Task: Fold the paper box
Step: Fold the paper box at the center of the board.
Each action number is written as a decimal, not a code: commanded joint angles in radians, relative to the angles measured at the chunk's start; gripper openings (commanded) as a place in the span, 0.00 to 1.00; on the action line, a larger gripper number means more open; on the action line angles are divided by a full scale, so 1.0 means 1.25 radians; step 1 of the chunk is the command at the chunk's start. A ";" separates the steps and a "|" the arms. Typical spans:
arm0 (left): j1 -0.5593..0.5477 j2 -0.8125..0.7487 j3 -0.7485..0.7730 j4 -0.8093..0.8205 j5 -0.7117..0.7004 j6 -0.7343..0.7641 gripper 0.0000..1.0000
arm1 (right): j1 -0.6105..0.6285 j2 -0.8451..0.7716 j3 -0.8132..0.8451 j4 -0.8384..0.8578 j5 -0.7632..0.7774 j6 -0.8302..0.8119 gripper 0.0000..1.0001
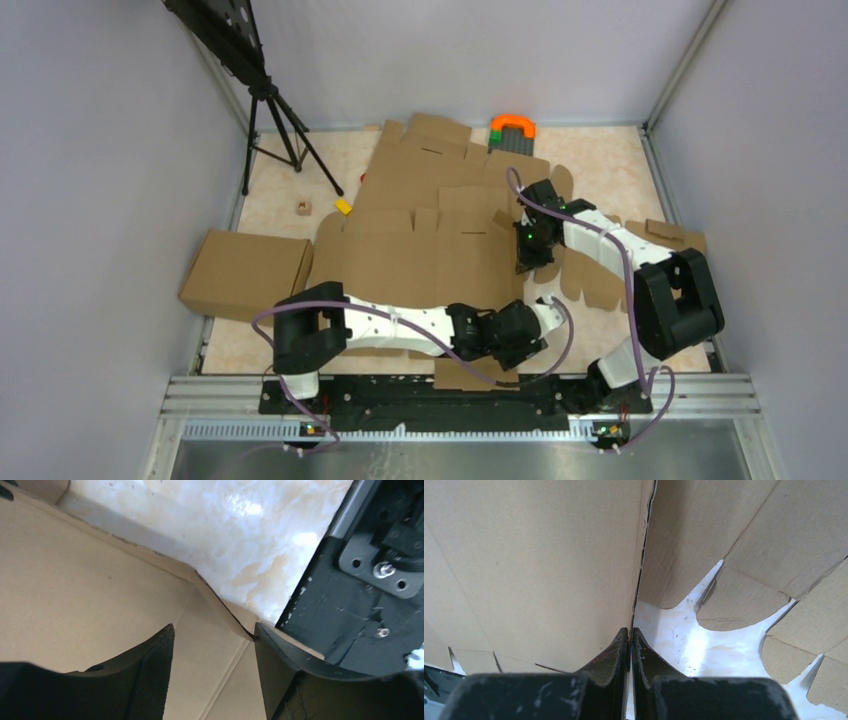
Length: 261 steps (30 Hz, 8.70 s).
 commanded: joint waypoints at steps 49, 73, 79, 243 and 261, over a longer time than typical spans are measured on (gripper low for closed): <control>0.133 -0.112 -0.173 0.144 0.210 0.124 0.00 | 0.029 0.157 0.243 0.051 0.071 -0.049 0.58; 0.134 -0.101 -0.161 0.147 0.130 0.157 0.22 | 0.066 0.129 0.147 0.077 0.023 -0.093 0.60; 0.134 -0.096 -0.158 0.145 0.128 0.157 0.31 | 0.077 0.092 0.115 0.073 0.030 -0.070 0.59; 0.745 -0.121 -0.396 0.089 0.637 -0.373 0.68 | 0.167 0.057 0.040 0.131 0.027 -0.021 0.29; 0.786 -0.188 -0.230 -0.036 0.506 -0.338 0.29 | 0.155 0.032 0.018 0.132 0.019 -0.060 0.25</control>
